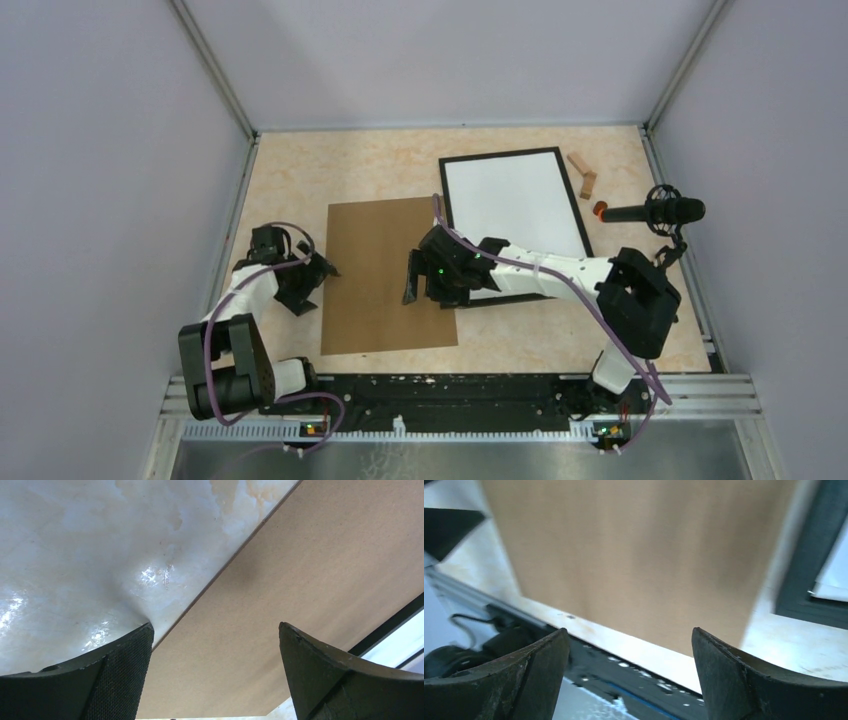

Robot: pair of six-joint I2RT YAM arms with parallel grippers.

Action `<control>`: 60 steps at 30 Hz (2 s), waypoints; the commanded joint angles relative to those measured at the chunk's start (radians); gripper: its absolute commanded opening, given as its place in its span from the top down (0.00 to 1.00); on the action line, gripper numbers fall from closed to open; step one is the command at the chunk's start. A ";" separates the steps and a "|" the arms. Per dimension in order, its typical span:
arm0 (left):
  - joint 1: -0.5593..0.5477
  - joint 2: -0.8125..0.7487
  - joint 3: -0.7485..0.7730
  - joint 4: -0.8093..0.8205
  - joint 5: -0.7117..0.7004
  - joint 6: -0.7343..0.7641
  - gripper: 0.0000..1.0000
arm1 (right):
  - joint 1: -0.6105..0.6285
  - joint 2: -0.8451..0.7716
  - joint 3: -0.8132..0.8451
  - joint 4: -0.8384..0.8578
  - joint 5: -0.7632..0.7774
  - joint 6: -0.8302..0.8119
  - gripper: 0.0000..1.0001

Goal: Put the photo into the frame

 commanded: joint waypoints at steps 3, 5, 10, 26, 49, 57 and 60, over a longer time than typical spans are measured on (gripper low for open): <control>0.003 0.012 -0.005 -0.050 -0.045 0.073 0.01 | -0.025 -0.047 -0.114 -0.066 0.086 -0.016 0.10; 0.002 0.005 -0.018 -0.034 -0.046 0.078 0.01 | -0.029 -0.040 -0.131 -0.052 0.103 -0.021 0.10; 0.002 -0.007 -0.026 0.001 -0.032 0.088 0.01 | -0.033 -0.008 -0.167 0.021 0.095 -0.034 0.10; 0.085 0.066 0.009 0.022 -0.090 0.098 0.01 | -0.039 0.179 -0.075 0.328 -0.006 -0.058 0.11; 0.137 0.162 -0.013 0.088 -0.024 0.096 0.01 | -0.185 0.347 0.056 0.613 -0.358 -0.022 0.14; 0.125 0.167 -0.062 0.112 0.112 0.054 0.01 | -0.173 0.228 0.138 0.688 -0.455 0.085 0.17; 0.100 0.134 -0.072 0.110 0.134 0.035 0.01 | -0.178 0.176 0.116 0.657 -0.427 0.107 0.17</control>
